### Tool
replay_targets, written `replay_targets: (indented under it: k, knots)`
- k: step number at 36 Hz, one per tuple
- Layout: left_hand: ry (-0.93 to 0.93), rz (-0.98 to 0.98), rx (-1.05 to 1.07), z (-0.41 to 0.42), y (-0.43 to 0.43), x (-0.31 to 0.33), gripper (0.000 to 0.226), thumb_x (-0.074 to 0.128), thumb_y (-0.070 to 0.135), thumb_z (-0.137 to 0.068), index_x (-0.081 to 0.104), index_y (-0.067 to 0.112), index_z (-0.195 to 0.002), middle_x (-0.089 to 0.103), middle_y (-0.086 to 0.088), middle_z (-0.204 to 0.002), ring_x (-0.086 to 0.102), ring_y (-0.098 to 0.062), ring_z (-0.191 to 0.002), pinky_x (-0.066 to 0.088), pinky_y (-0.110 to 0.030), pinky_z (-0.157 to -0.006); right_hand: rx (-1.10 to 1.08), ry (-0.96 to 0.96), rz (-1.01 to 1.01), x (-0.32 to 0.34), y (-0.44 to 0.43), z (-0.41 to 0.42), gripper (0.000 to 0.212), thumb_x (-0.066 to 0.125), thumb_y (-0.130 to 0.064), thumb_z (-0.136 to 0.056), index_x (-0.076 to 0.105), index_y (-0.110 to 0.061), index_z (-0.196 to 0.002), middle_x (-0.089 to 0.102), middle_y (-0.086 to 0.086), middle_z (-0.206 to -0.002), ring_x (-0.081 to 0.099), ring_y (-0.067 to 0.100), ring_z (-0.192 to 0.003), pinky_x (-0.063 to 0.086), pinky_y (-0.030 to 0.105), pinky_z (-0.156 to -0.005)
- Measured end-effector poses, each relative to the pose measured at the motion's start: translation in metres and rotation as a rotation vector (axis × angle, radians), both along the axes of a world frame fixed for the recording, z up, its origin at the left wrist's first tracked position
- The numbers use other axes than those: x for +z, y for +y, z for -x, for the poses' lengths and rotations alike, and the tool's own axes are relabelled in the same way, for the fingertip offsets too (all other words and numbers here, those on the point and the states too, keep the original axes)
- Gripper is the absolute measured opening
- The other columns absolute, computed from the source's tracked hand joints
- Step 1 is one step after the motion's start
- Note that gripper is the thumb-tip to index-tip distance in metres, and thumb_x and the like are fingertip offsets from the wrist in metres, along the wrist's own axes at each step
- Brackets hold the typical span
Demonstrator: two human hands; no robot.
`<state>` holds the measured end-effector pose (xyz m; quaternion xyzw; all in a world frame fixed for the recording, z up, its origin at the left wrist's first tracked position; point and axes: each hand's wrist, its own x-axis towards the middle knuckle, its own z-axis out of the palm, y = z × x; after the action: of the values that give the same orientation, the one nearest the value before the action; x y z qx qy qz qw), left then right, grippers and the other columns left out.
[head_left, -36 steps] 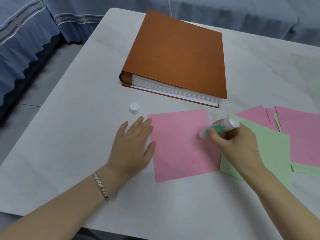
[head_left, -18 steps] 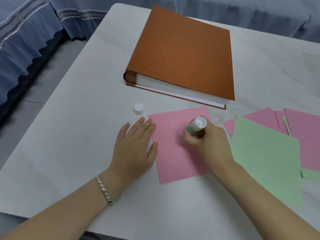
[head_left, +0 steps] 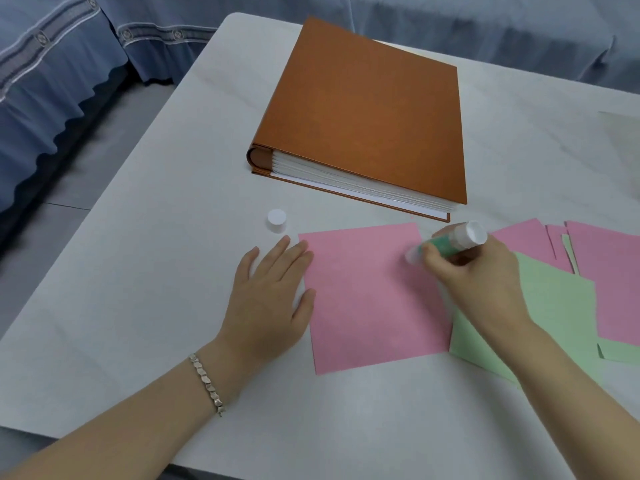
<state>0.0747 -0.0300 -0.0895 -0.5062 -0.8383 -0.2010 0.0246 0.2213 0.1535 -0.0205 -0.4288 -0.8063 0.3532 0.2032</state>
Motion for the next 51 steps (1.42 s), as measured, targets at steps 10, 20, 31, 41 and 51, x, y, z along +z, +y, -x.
replay_targets:
  k: [10, 20, 31, 41, 51]
  knots:
    - [0.006, 0.001, -0.019, 0.001, -0.001, -0.001, 0.048, 0.041, 0.032, -0.084, 0.063, 0.008, -0.118, 0.059, -0.005, -0.128, 0.04, -0.018, -0.126, 0.025, -0.044, -0.104, 0.201, -0.062, 0.086, -0.02, -0.044, 0.03, 0.007, 0.069, -0.021, -0.075, 0.065, -0.017, -0.077, 0.061, 0.001, -0.062, 0.048, 0.009, -0.056, 0.044, 0.028, -0.062]
    - [0.016, 0.015, -0.017, 0.001, 0.0, 0.0, 0.048, 0.041, 0.033, -0.083, 0.064, 0.009, -0.118, 0.06, -0.004, -0.127, 0.044, -0.019, -0.125, 0.025, -0.044, -0.103, 0.103, -0.096, -0.013, -0.02, -0.016, 0.013, 0.01, 0.068, -0.02, -0.077, 0.065, -0.011, -0.08, 0.067, 0.011, -0.074, 0.061, 0.028, -0.073, 0.047, 0.038, -0.069]
    - [0.01, 0.014, -0.021, 0.0, 0.0, 0.001, 0.047, 0.042, 0.033, -0.082, 0.064, 0.009, -0.116, 0.061, -0.004, -0.126, 0.048, -0.022, -0.123, 0.025, -0.044, -0.103, 0.021, -0.105, -0.045, -0.006, -0.002, 0.012, 0.01, 0.065, -0.023, -0.076, 0.068, -0.013, -0.076, 0.067, 0.005, -0.074, 0.051, 0.013, -0.062, 0.037, 0.016, -0.057]
    - [0.025, -0.002, -0.02, 0.001, -0.001, -0.001, 0.046, 0.043, 0.033, -0.083, 0.064, 0.009, -0.116, 0.061, -0.004, -0.127, 0.047, -0.02, -0.124, 0.028, -0.045, -0.102, 0.219, -0.089, 0.03, -0.017, -0.043, 0.049, 0.016, 0.068, -0.022, -0.075, 0.064, -0.008, -0.08, 0.065, 0.008, -0.069, 0.06, 0.026, -0.069, 0.049, 0.039, -0.065]
    - [0.018, 0.033, -0.025, 0.0, 0.0, 0.004, 0.046, 0.043, 0.034, -0.082, 0.065, 0.01, -0.115, 0.061, -0.002, -0.126, 0.052, -0.023, -0.123, 0.026, -0.044, -0.103, 0.093, -0.117, -0.032, -0.016, -0.011, 0.021, 0.01, 0.067, -0.023, -0.077, 0.065, -0.013, -0.079, 0.067, 0.008, -0.074, 0.061, 0.026, -0.074, 0.05, 0.039, -0.069]
